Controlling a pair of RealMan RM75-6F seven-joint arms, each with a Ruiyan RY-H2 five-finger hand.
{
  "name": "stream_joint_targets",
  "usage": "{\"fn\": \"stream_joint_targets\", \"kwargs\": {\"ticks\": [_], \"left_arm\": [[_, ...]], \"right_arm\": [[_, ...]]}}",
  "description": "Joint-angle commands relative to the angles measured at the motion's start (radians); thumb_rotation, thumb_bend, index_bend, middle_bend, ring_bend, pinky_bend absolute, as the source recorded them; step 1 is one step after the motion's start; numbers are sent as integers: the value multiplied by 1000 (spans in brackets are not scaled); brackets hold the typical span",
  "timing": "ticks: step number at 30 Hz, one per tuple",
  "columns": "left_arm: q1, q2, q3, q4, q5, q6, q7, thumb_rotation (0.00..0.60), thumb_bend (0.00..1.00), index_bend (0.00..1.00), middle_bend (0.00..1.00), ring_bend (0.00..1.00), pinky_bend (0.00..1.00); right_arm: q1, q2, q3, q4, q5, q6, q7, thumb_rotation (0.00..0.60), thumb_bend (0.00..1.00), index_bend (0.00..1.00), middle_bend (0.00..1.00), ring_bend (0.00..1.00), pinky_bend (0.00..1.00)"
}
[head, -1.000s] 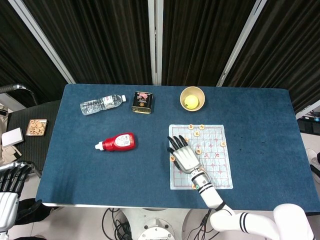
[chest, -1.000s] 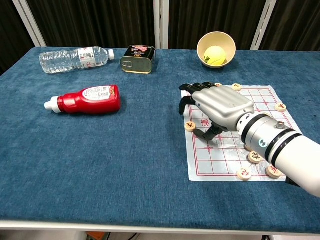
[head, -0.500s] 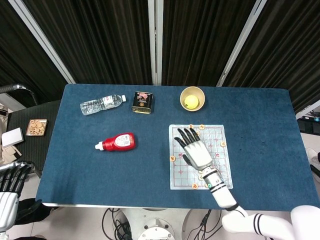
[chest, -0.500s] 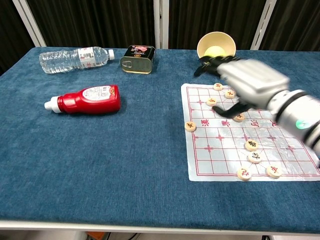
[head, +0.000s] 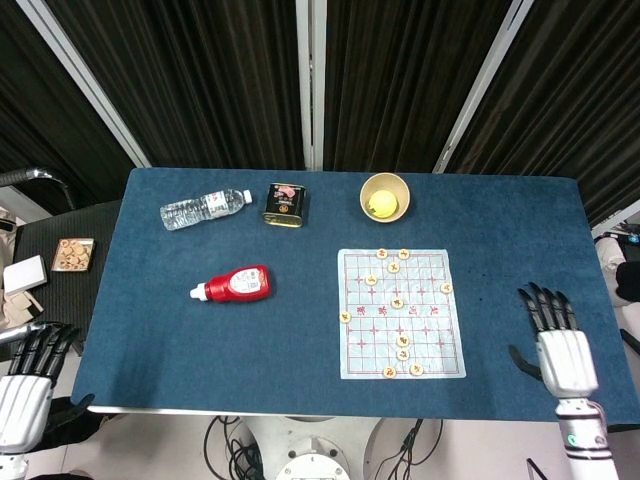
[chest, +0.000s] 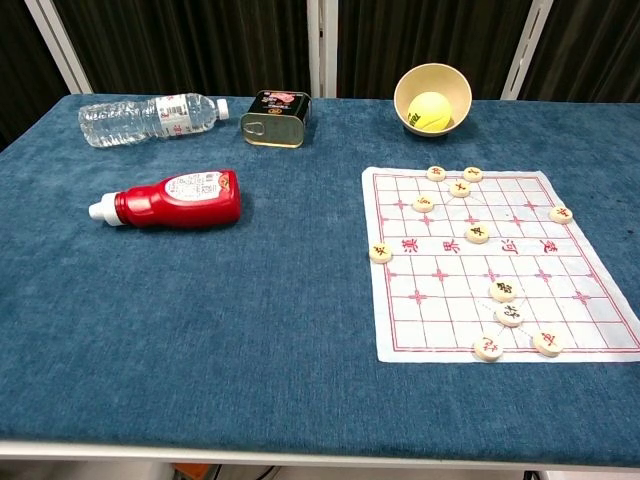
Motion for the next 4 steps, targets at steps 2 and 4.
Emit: {"fn": "stream_joint_targets", "kwargs": {"ticks": [2,4], "left_arm": [[-27,-3,-4,-24,6,-39,40,600,123,92,67,0,0],[-31,-4,-6,-33,3,-45,51,600,123,92,67,0,0]], "right_arm": [[-70,2,-21,86,-9,47,76,600,161,0,0,0,0],[-73,0,-18,94,-24,50,84,600,161,0,0,0,0]]}}
